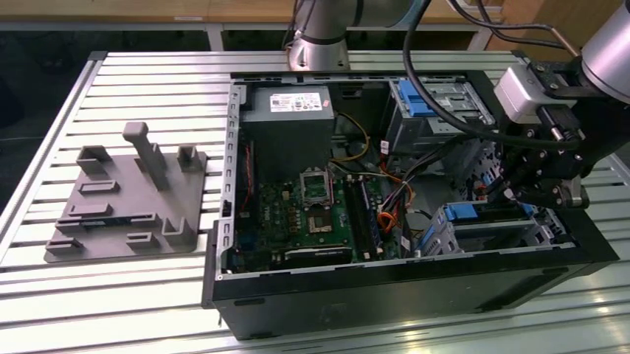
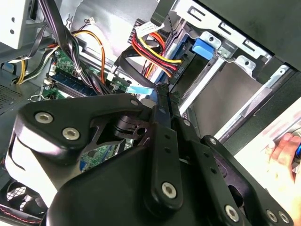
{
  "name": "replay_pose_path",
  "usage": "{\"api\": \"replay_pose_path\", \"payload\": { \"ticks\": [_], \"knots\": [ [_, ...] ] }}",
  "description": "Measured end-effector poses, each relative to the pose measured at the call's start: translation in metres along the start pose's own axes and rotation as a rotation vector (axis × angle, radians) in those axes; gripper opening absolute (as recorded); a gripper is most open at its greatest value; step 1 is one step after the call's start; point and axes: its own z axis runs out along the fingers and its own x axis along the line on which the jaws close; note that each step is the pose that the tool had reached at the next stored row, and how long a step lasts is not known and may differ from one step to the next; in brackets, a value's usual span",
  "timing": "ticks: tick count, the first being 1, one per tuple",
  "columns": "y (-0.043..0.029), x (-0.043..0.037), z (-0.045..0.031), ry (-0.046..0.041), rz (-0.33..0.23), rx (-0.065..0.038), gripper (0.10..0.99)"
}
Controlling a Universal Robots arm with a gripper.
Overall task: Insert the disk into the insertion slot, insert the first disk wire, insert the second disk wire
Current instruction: 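Insert the second disk wire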
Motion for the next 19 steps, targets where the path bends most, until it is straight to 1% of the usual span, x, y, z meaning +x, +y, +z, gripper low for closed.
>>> {"api": "replay_pose_path", "payload": {
  "ticks": [19],
  "knots": [
    [-0.0035,0.0002,0.0035,0.0002,0.006,-0.01,0.141]
  ]
}}
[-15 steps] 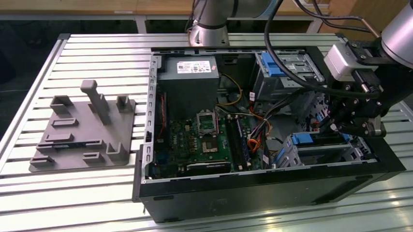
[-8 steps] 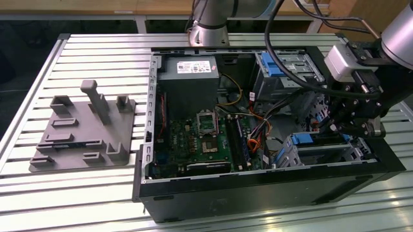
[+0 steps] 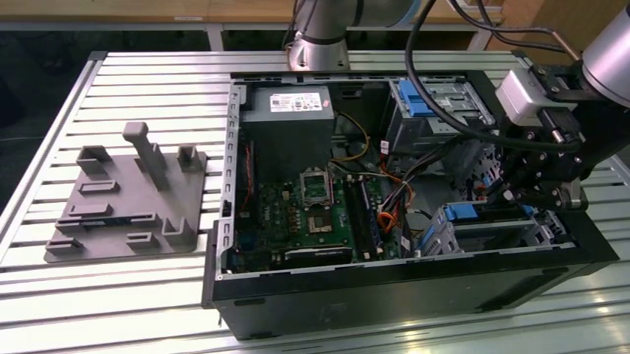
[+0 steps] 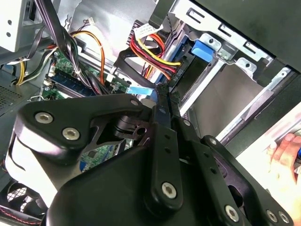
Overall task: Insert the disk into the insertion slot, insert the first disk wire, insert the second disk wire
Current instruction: 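Insert the second disk wire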
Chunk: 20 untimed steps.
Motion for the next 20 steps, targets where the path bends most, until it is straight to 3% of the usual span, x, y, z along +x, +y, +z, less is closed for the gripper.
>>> {"api": "replay_pose_path", "payload": {
  "ticks": [20],
  "knots": [
    [-0.0021,0.0004,0.0055,0.0018,0.003,-0.005,0.141]
  ]
}}
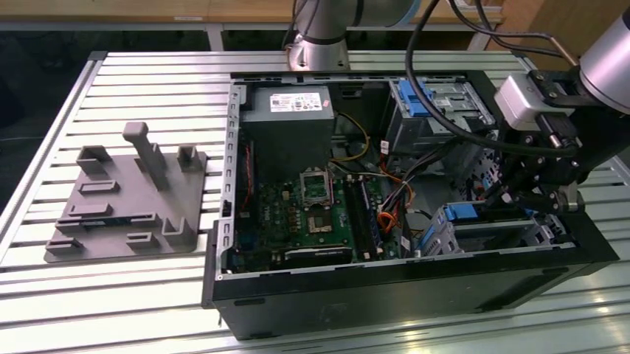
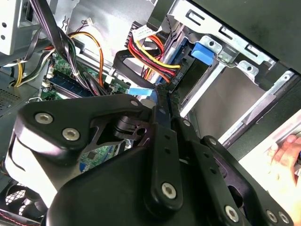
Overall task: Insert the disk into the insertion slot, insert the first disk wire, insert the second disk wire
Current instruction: 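Insert the second disk wire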
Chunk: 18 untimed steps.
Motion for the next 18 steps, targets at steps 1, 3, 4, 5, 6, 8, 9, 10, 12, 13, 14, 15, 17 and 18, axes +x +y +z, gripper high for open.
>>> {"api": "replay_pose_path", "payload": {
  "ticks": [1,3,4,5,6,8,9,10,12,13,14,15,17,18],
  "knots": [
    [-0.0003,0.0,0.0001,0.0004,0.0,-0.001,0.141],
    [-0.0003,0.0,0.0005,0.0006,0.0,-0.002,0.141],
    [-0.0003,0.0,0.0005,0.0007,0.0,-0.002,0.141],
    [-0.0003,0.0,0.0005,0.001,0.0,-0.002,0.141],
    [-0.0003,0.0,0.0005,0.0011,0.0,-0.002,0.141],
    [-0.0002,-0.0018,-0.0005,0.0021,0.0,-0.002,0.141],
    [-0.0001,-0.0022,-0.0021,0.0028,0.0,-0.002,0.141],
    [0.0001,-0.0026,-0.0031,0.003,0.0,-0.002,0.141],
    [0.0005,-0.0032,-0.0032,0.0051,0.0,-0.002,0.141],
    [0.0005,-0.0032,-0.0032,0.0052,0.0,-0.002,0.141],
    [0.0005,-0.0035,-0.0032,0.0072,0.001,-0.001,0.141],
    [0.0007,-0.0045,-0.0032,0.0119,0.001,-0.001,0.141],
    [0.0014,-0.0065,-0.003,0.0172,-0.001,-0.001,0.141],
    [0.0016,-0.0077,-0.0028,0.0195,-0.003,-0.001,0.141]
  ]
}}
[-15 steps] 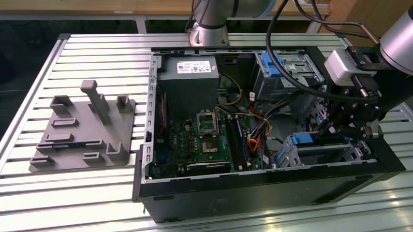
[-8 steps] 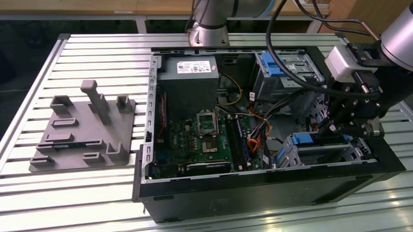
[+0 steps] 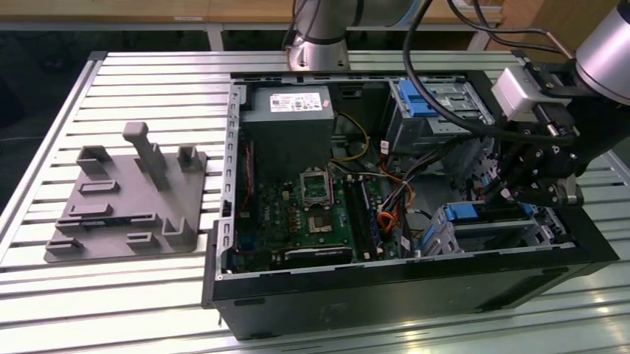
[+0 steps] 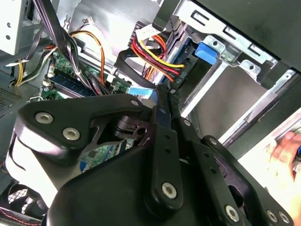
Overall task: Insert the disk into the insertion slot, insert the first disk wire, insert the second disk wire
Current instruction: 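Insert the second disk wire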
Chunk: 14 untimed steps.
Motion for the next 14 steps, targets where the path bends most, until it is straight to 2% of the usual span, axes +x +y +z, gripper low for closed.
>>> {"api": "replay_pose_path", "payload": {
  "ticks": [3,5,14],
  "knots": [
    [0.0002,-0.0014,0.0001,0.0035,-0.02,-0.001,0.141],
    [0.0002,-0.0015,0.0001,0.0059,-0.056,-0.003,0.141],
    [0.0001,0.0015,-0.0001,0.0059,-0.056,-0.002,0.141]
  ]
}}
